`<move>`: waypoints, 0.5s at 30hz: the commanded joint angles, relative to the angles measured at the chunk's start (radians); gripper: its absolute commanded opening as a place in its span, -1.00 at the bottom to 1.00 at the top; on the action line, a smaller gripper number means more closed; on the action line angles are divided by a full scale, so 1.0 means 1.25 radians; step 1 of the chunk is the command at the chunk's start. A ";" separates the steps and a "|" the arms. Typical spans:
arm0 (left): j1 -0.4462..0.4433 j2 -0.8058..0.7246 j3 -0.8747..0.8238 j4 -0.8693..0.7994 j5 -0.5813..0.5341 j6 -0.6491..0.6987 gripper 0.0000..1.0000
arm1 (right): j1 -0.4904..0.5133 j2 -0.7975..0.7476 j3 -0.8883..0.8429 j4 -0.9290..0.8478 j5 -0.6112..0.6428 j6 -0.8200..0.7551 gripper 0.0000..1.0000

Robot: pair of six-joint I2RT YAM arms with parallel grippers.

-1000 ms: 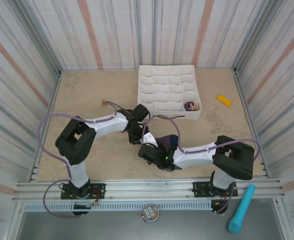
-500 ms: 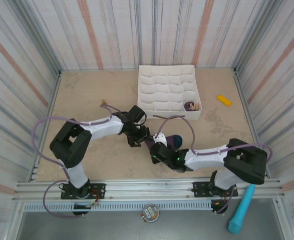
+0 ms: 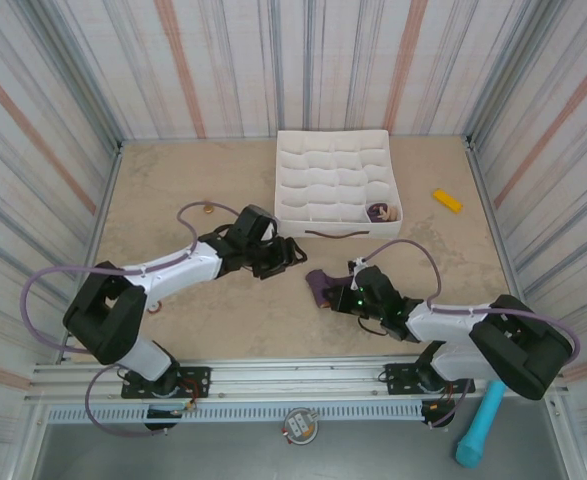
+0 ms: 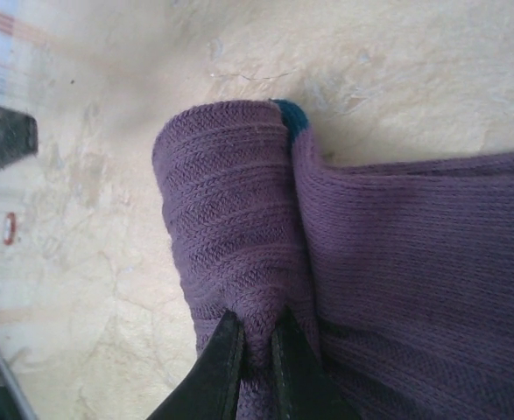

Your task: Roll the socks

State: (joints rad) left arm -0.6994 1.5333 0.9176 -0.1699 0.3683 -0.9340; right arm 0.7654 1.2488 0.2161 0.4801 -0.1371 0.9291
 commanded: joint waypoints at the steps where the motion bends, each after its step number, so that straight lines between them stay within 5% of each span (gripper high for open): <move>1: -0.031 0.030 0.010 -0.001 -0.017 0.041 0.42 | -0.031 0.029 -0.053 -0.114 -0.079 0.077 -1.00; 15: -0.111 0.153 0.063 0.017 -0.003 0.067 0.06 | -0.150 -0.152 -0.129 -0.289 -0.100 0.159 -1.00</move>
State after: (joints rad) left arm -0.8207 1.6993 0.9604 -0.1658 0.3588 -0.8822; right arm 0.5884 1.0908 0.1024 0.4122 -0.2863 1.0962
